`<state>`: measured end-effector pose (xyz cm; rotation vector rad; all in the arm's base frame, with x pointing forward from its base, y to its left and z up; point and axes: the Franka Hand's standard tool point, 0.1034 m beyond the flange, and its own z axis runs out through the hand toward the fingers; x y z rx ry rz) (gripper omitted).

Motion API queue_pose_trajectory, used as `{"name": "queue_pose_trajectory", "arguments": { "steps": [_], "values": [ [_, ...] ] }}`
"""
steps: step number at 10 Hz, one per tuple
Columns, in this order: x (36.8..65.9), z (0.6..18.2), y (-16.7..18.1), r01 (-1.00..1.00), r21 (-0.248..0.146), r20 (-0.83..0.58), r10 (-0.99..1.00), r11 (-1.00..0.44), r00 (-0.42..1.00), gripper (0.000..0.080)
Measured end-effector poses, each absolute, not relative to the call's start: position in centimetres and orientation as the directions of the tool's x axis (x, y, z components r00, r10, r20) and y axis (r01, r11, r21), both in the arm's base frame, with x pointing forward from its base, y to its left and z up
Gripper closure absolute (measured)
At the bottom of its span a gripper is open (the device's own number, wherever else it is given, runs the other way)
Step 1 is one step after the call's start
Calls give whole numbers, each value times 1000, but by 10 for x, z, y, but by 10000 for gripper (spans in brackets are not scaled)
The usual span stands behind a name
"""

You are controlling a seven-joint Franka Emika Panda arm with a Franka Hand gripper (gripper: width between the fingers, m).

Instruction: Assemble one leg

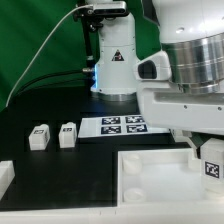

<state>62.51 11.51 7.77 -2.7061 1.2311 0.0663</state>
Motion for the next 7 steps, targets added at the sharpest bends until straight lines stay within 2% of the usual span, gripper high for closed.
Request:
{"name": "queue_pose_trajectory", "arguments": {
  "steps": [1, 3, 5, 6, 7],
  "values": [
    [625, 78, 116, -830, -135, -119, -823, -541, 556, 499],
    [624, 76, 120, -975, -140, -176, -965, -170, 194, 499],
    [624, 76, 119, -989, -138, -211, -974, -55, 83, 499],
    [624, 75, 119, -985, -146, -206, -970, -97, 126, 499],
    [624, 75, 120, -980, -152, -201, -967, -128, 157, 395]
  ]
}}
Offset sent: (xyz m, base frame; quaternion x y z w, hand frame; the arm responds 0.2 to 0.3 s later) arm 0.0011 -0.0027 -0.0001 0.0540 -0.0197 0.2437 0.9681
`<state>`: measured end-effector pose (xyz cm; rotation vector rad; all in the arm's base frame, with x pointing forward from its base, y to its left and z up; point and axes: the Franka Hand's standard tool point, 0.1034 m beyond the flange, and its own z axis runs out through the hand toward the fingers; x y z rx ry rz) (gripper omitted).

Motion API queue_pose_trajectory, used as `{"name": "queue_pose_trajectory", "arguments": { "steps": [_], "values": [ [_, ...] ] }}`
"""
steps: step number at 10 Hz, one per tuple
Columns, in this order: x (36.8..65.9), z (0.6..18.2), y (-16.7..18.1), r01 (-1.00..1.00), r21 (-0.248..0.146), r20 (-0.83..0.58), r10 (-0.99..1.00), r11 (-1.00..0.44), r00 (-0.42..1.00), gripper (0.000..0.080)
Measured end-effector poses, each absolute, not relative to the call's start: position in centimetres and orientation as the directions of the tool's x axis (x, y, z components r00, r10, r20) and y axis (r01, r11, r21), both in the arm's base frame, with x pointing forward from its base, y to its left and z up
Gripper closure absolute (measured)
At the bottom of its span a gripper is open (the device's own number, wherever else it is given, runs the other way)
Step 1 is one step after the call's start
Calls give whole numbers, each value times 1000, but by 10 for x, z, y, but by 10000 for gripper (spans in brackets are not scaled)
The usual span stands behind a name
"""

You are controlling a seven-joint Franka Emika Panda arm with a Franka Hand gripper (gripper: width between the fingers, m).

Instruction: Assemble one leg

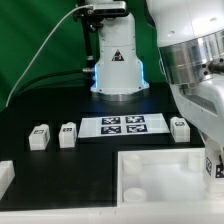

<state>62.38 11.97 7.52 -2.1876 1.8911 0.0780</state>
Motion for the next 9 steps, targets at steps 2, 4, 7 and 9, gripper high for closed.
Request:
{"name": "queue_pose_trajectory", "arguments": {
  "steps": [2, 4, 7, 9],
  "values": [
    [622, 73, 120, -945, -164, -178, -933, -284, 311, 184],
    [622, 78, 126, -798, -144, -134, -787, -585, 602, 157],
    [624, 76, 122, -605, -181, -71, -603, -775, 794, 150],
    [628, 84, 116, -273, -127, -23, -272, -954, 962, 150]
  ]
}}
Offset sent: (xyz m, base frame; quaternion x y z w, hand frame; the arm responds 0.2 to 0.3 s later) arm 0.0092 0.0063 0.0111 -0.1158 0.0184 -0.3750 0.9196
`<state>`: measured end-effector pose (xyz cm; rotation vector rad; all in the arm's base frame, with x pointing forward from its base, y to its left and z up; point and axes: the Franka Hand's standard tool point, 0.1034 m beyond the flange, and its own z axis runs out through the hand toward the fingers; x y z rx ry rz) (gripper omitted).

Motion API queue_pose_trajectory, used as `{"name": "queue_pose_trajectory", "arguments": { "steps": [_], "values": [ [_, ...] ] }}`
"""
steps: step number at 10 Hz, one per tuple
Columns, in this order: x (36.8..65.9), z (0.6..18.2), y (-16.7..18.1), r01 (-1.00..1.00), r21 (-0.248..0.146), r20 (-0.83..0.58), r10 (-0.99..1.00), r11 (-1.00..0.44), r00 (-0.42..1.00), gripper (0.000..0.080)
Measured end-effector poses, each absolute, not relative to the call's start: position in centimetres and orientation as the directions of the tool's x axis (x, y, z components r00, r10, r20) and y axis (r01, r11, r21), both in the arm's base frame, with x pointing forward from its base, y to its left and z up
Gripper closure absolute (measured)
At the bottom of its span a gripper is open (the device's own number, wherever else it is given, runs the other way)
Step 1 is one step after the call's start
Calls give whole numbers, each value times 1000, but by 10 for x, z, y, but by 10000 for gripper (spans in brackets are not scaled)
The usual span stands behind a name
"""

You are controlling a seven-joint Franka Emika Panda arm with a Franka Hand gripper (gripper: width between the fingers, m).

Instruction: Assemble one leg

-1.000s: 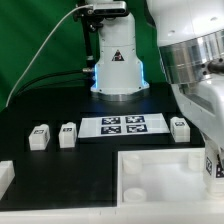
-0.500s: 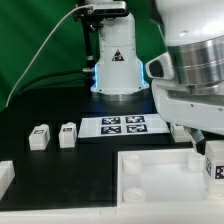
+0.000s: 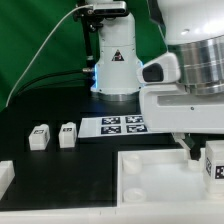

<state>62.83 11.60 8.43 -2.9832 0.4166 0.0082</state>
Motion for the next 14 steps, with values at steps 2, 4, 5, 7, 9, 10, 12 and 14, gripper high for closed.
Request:
{"name": "queue_pose_trajectory", "arguments": {
  "steps": [2, 4, 5, 7, 9, 10, 12, 14],
  "values": [
    [637, 86, 109, 29, -119, 7, 29, -992, 1000, 150],
    [636, 85, 110, -24, -120, 1, -24, -993, 1000, 251],
    [636, 85, 109, -29, -120, 0, -30, -992, 1000, 388],
    [637, 85, 109, -202, -118, -21, -201, -972, 979, 509],
    [637, 85, 107, -420, -108, -46, -418, -901, 907, 509],
    [636, 84, 105, -579, -96, -59, -576, -810, 815, 509],
    [632, 83, 103, -840, -85, -78, -836, -537, 543, 509],
    [629, 83, 103, -973, -58, -131, -965, -223, 229, 508]
  ]
}}
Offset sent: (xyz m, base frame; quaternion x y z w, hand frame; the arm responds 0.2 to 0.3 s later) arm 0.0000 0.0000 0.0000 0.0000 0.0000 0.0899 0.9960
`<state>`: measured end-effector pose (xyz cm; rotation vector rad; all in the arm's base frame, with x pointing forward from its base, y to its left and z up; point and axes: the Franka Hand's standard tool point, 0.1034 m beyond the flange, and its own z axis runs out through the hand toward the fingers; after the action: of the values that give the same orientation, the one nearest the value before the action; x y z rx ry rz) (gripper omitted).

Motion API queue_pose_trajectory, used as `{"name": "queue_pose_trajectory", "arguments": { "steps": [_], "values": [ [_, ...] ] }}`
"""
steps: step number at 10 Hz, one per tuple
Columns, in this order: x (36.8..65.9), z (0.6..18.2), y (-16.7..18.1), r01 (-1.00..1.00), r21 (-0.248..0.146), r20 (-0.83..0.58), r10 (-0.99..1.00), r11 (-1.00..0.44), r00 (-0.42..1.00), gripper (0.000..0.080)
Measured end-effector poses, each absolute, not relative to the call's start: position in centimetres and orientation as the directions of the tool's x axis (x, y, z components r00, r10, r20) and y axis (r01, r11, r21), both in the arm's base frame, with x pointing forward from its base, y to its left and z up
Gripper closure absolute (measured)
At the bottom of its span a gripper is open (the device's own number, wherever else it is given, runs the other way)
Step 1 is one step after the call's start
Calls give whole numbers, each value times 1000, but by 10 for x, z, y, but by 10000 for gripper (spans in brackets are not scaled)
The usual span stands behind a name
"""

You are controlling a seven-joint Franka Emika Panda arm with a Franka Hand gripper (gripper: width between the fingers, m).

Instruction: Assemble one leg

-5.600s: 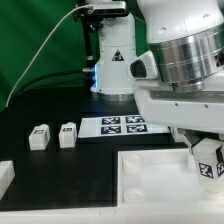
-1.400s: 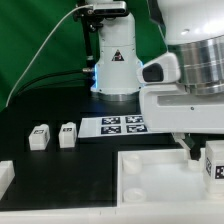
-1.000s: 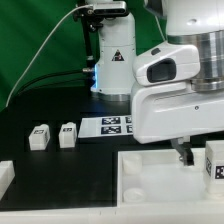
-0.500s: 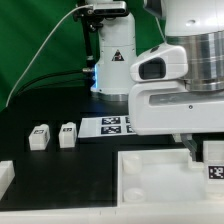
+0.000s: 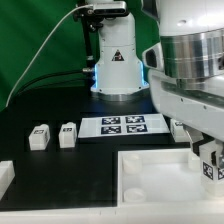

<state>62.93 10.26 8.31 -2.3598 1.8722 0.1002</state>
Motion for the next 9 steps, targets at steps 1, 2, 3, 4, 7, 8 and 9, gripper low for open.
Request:
{"name": "queue_pose_trajectory", "arguments": {
  "steps": [1, 2, 3, 4, 7, 8, 9],
  "values": [
    [629, 83, 102, -989, -47, -147, -978, -143, 149, 507],
    [628, 83, 103, -993, -40, -151, -982, -110, 115, 506],
    [628, 83, 103, -987, -46, -150, -976, -151, 156, 506],
    [628, 83, 104, -983, -50, -150, -972, -176, 181, 429],
    [629, 78, 112, -756, -104, -70, -754, -646, 653, 180],
    [629, 77, 114, -668, -111, -55, -667, -736, 743, 159],
    [629, 77, 113, -607, -115, -45, -606, -786, 794, 159]
  ]
}}
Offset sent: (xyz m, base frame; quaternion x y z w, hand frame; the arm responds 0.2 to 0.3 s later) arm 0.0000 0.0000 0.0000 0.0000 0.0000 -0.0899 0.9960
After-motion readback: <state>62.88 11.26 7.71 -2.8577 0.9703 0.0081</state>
